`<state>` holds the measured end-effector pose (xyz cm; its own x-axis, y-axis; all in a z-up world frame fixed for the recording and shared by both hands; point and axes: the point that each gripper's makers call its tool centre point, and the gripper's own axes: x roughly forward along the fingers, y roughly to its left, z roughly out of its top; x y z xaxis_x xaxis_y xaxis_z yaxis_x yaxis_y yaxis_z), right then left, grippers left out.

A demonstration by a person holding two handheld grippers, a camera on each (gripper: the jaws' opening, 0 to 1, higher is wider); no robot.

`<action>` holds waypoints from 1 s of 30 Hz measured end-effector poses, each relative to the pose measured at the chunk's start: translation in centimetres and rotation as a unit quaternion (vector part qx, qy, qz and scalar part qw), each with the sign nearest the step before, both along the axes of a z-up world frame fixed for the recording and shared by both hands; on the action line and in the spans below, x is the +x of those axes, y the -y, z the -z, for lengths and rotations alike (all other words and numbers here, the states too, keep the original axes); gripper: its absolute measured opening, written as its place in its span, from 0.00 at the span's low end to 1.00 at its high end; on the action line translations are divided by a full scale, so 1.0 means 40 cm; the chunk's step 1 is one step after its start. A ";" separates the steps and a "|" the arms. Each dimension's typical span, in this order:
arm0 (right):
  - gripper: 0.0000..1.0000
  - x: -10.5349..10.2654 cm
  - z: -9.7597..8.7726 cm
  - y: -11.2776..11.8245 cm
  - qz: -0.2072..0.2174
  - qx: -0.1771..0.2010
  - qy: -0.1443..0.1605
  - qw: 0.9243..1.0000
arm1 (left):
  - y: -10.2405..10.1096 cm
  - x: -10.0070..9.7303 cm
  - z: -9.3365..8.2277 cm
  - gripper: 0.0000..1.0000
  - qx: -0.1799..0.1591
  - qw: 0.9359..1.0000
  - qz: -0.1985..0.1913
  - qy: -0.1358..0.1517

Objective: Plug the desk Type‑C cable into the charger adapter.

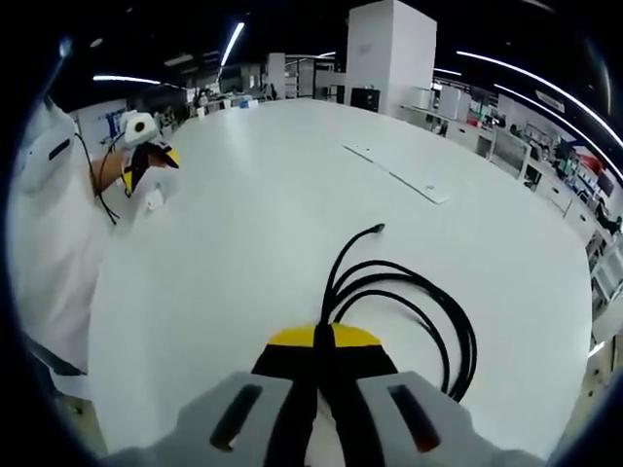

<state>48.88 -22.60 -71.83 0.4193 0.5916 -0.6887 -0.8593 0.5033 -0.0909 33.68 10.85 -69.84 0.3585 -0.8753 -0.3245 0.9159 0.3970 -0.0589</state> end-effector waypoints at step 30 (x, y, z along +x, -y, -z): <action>0.00 -0.057 -0.032 -0.048 -0.021 0.024 -0.009 0.999 | -0.002 -0.012 -0.018 0.62 -0.002 1.000 0.001 0.009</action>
<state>46.62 -20.66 -70.56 0.3812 0.6414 -0.6658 -0.8808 0.4707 -0.0509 33.21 10.94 -69.13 0.3620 -0.8773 -0.3152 0.9179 0.3945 -0.0437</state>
